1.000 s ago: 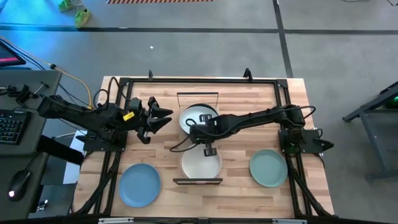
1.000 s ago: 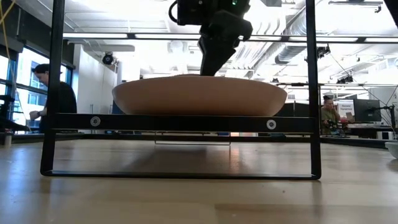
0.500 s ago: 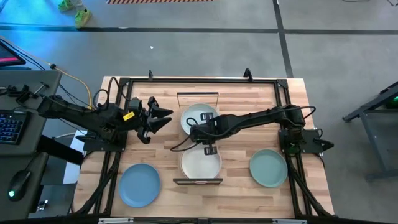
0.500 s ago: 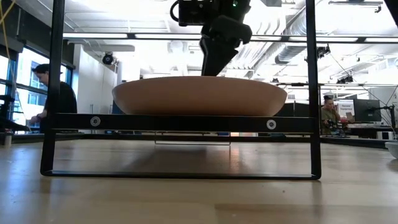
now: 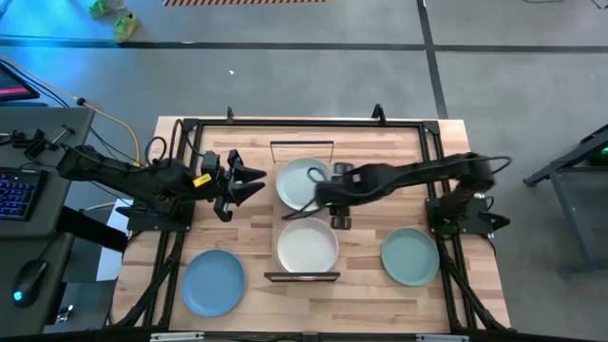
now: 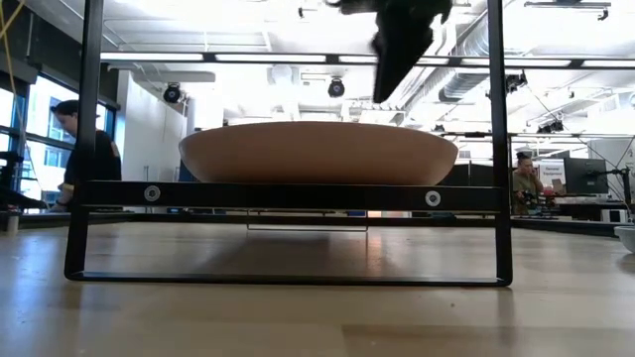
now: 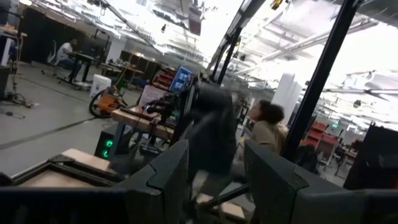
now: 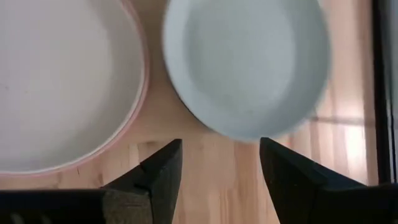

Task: Place and stack plates onto a shelf
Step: Stack the blue plate on top of the gray plate on the shelf

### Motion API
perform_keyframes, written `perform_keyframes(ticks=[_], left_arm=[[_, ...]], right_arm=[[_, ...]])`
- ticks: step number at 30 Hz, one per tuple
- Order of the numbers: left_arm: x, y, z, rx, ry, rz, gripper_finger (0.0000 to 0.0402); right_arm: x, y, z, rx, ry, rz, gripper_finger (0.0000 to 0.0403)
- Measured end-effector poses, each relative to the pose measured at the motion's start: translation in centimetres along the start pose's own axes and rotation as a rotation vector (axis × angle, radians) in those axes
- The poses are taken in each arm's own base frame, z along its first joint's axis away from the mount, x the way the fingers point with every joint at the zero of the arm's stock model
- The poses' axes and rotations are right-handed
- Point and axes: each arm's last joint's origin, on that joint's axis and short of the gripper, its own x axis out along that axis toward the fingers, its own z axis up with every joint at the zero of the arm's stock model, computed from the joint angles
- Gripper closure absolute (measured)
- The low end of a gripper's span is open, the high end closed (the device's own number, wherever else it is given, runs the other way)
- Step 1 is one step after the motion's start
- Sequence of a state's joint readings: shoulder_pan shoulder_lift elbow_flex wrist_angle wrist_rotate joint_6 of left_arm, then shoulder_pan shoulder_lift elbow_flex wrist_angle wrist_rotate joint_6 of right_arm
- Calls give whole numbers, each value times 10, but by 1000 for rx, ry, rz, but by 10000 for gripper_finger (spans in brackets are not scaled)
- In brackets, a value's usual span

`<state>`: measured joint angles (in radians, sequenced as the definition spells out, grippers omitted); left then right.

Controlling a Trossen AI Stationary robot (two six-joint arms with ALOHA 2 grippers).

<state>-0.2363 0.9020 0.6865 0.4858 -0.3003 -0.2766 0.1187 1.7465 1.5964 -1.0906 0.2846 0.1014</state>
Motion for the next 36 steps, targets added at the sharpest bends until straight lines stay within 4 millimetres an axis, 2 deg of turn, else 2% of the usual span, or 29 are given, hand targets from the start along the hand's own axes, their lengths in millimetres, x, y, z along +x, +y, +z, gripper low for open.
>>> perform_keyframes(ticks=[3,8,12,15,19,22,33,36], left_arm=[[0,0,-2,6,17,5,259],[0,1,-4,14,44,14,259],[0,2,-8,25,77,25,259],[0,4,-10,34,96,46,259],[-1,6,-13,49,123,91,259],[-1,6,-14,54,131,105,259],[-1,7,-14,1,121,144,259],[-1,6,-13,-3,260,184,259]], right_arm=[[-17,-6,-30,120,-63,-23,208],[-32,-9,-82,387,-228,33,208],[-35,-8,-106,582,-424,143,208],[-37,-9,-112,683,-597,234,208],[-40,-10,-111,736,-806,323,208],[-41,-10,-108,742,-901,354,208],[-41,-9,-107,720,-934,367,208],[-41,-9,-107,719,-934,367,208]])
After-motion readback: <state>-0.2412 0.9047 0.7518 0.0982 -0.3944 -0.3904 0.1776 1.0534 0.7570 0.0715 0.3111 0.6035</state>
